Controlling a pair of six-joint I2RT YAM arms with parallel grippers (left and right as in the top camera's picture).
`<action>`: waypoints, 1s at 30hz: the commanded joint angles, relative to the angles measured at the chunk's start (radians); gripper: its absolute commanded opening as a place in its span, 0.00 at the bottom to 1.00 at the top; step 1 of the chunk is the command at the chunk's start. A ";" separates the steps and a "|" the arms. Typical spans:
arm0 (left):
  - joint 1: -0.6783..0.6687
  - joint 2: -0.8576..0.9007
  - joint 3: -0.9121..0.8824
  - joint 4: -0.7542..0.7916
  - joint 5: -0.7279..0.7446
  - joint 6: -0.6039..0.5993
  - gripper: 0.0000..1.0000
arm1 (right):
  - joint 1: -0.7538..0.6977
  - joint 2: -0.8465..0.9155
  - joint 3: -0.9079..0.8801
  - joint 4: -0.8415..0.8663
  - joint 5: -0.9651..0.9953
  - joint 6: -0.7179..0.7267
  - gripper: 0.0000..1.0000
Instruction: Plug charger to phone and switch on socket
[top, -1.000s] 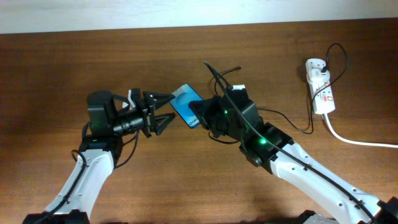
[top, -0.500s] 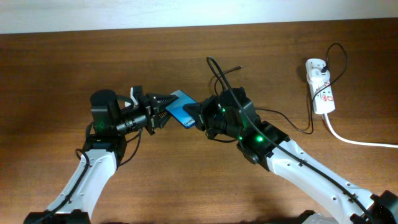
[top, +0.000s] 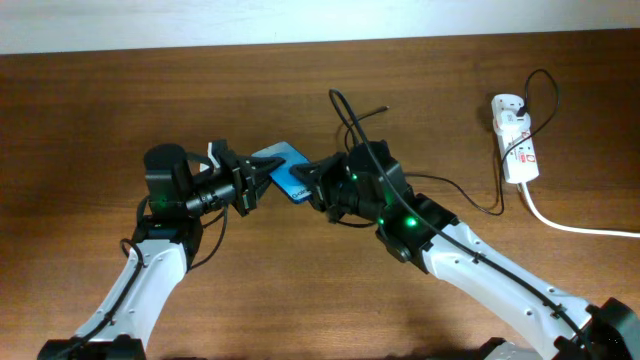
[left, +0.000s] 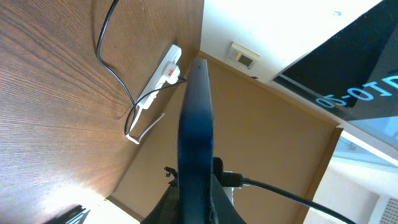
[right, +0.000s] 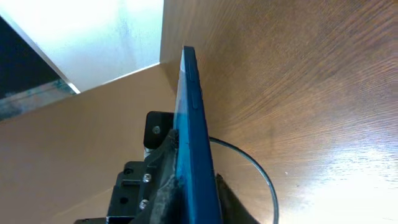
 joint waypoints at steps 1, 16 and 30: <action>-0.010 -0.004 0.011 0.012 0.044 0.021 0.00 | 0.021 0.020 0.008 -0.003 -0.024 -0.071 0.21; 0.133 0.252 0.013 0.053 0.272 0.023 0.00 | -0.180 0.020 0.008 -0.311 -0.016 -0.618 0.99; -0.012 0.430 0.167 0.406 0.452 -0.195 0.00 | -0.367 0.173 0.219 -0.527 0.168 -0.684 0.98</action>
